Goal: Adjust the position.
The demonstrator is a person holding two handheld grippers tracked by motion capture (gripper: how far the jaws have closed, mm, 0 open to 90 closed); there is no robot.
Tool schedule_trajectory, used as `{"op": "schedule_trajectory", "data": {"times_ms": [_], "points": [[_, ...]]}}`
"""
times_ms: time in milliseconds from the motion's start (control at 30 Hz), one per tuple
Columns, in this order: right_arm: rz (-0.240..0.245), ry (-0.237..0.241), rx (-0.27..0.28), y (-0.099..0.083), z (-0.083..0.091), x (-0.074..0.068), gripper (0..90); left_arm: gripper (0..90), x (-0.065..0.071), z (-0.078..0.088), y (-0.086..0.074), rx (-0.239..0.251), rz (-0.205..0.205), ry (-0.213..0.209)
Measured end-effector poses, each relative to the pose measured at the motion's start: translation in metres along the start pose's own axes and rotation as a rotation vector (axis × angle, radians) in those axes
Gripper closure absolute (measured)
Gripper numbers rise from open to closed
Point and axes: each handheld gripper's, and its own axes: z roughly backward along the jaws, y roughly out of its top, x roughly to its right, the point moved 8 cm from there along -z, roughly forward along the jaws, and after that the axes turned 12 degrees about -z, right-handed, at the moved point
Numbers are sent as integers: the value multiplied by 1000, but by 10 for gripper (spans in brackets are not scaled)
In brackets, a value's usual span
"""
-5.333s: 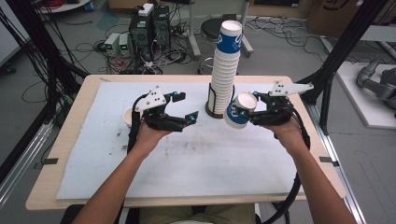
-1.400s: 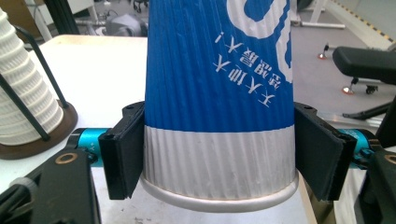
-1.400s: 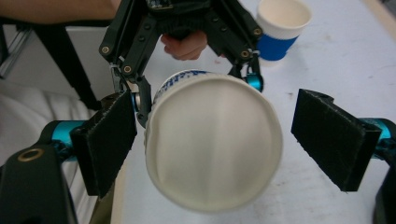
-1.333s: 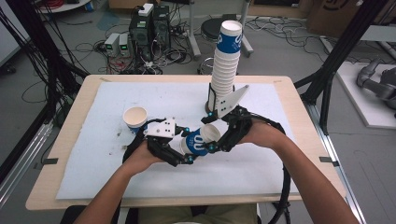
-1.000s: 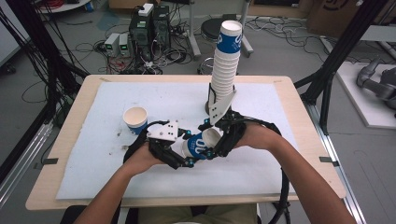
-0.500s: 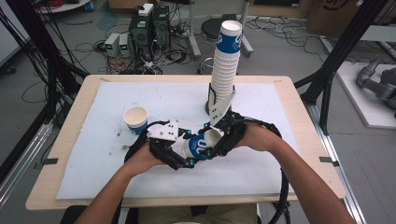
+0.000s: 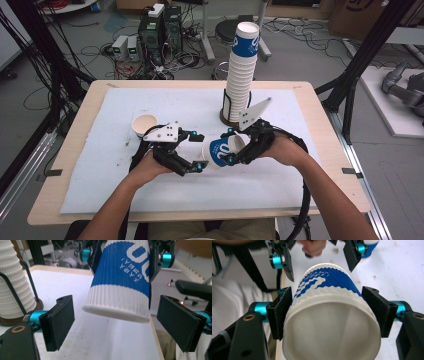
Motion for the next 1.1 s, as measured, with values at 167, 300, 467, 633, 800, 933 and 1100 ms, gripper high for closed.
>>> {"op": "schedule_trajectory", "data": {"times_ms": [167,300,467,633,800,933,1100], "points": [[-16,-20,99,-7,6,3,281,139,0,2,6,74,22,-8],[-46,-3,178,-16,8,3,282,139,0,1,6,86,15,-1],[-70,12,269,-24,8,-1,282,125,1,0,8,122,33,-12],[-75,36,345,-27,6,-3,282,114,5,-3,8,134,43,-35],[-81,81,397,-28,-3,-8,282,113,7,-9,3,119,55,-48],[-95,111,441,-25,-8,-9,282,113,9,-12,1,111,56,-60],[-104,147,467,-21,-11,-11,282,113,10,-13,2,113,75,-64]]}}
